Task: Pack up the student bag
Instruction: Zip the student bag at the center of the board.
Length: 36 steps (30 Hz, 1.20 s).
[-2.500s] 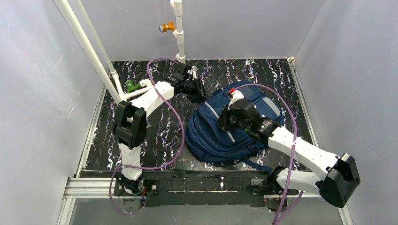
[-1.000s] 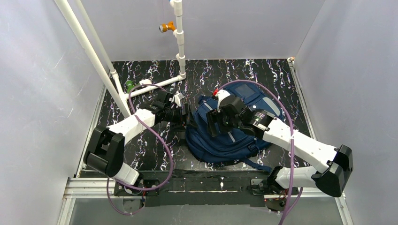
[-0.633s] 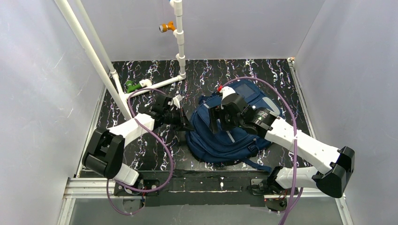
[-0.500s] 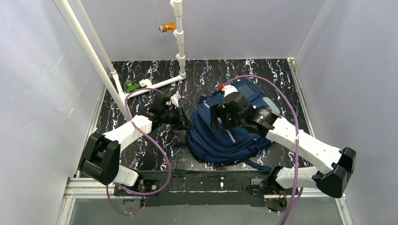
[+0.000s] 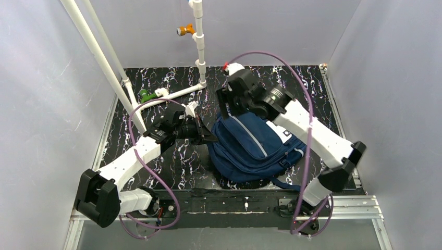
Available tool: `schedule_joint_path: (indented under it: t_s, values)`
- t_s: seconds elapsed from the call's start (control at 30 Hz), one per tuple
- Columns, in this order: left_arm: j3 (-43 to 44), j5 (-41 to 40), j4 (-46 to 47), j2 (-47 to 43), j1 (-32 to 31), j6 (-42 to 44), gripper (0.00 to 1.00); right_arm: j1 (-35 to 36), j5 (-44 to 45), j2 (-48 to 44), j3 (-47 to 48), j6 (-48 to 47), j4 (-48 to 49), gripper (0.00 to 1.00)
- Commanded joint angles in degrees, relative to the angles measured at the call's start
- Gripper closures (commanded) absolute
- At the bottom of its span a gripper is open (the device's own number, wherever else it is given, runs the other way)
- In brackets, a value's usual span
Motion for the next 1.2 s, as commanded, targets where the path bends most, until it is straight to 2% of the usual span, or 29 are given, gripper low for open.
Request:
schedule_joint_path:
  t_s: [0.0,0.07,0.17,0.27,0.5,0.83,1.0,1.17]
  values:
    - [4.33,4.84,8.32,-5.01,-2.33,-4.53,1.00,-2.17,-2.41,10.80,14.65,-6.61,-8.89,0.17]
    - [4.87,3.69,8.99,-5.46,-4.42,-5.43,1.00,-3.70,-5.81,15.56,20.14,-8.93,-11.24,0.18]
    - [5.37,0.75,9.31,-6.95,-7.29,-5.49,1.00,-6.17,-9.39,21.38,26.20,-11.75,-14.59,0.30]
    - [5.32,0.28,9.94,-7.73,-8.05,-6.41,1.00,-6.63,-13.40,25.38,29.55,-15.31,-17.09,0.34]
    - [4.41,1.89,10.98,-8.18,-8.98,-7.04,1.00,-6.63,-15.52,28.24,28.50,-18.19,-17.77,0.37]
    - [-0.99,3.70,22.64,-6.21,-12.66,-12.51,1.00,-6.53,-14.35,27.23,22.06,-20.09,-13.79,0.39]
    - [-3.27,4.49,23.47,-7.33,-12.77,-12.45,1.00,-6.54,-15.32,27.35,22.14,-20.14,-15.05,0.47]
    - [-5.83,4.76,23.60,-9.78,-12.59,-11.91,1.00,-6.48,-21.69,24.69,18.57,-22.18,-15.22,0.41]
